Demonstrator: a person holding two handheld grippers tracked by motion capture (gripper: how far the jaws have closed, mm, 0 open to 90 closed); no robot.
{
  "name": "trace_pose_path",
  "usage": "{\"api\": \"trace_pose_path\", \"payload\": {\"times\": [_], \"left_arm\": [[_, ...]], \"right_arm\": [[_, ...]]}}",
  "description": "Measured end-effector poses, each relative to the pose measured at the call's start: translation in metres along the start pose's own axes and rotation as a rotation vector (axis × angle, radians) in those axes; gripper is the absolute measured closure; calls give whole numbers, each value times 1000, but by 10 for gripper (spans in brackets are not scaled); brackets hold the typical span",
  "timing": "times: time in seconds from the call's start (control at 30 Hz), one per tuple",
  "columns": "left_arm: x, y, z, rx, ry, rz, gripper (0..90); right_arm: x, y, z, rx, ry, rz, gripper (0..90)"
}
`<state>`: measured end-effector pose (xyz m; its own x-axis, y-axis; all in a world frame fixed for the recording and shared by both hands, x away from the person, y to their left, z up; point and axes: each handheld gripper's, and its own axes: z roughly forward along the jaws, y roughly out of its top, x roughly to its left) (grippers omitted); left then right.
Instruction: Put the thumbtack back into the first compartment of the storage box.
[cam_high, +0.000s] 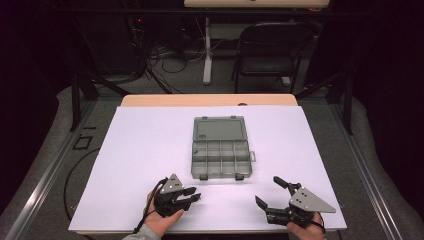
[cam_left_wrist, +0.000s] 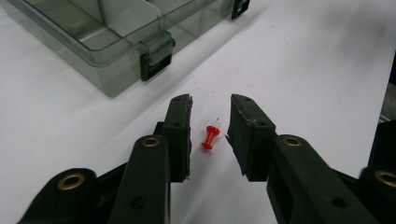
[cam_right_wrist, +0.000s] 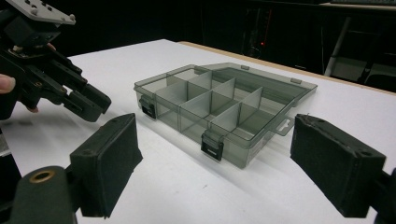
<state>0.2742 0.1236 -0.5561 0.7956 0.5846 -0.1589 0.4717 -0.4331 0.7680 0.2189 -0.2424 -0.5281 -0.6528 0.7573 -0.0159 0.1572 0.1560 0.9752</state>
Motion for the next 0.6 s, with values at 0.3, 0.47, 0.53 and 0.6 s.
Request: {"api": "trace_pose_path", "payload": {"times": [0.3, 0.47, 0.53, 0.6], "left_arm": [[6, -1, 6, 18, -22, -19, 754], [5, -2, 8, 27, -23, -25, 775], [5, -1, 9, 38, -28, -17, 785], [4, -1, 9, 43, -26, -9, 799]], "right_arm": [[-1, 0, 0, 1, 0, -2, 145], [0, 0, 0, 2, 2, -2, 145], [0, 0, 0, 2, 1, -2, 145], [0, 0, 0, 2, 1, -3, 145]]}}
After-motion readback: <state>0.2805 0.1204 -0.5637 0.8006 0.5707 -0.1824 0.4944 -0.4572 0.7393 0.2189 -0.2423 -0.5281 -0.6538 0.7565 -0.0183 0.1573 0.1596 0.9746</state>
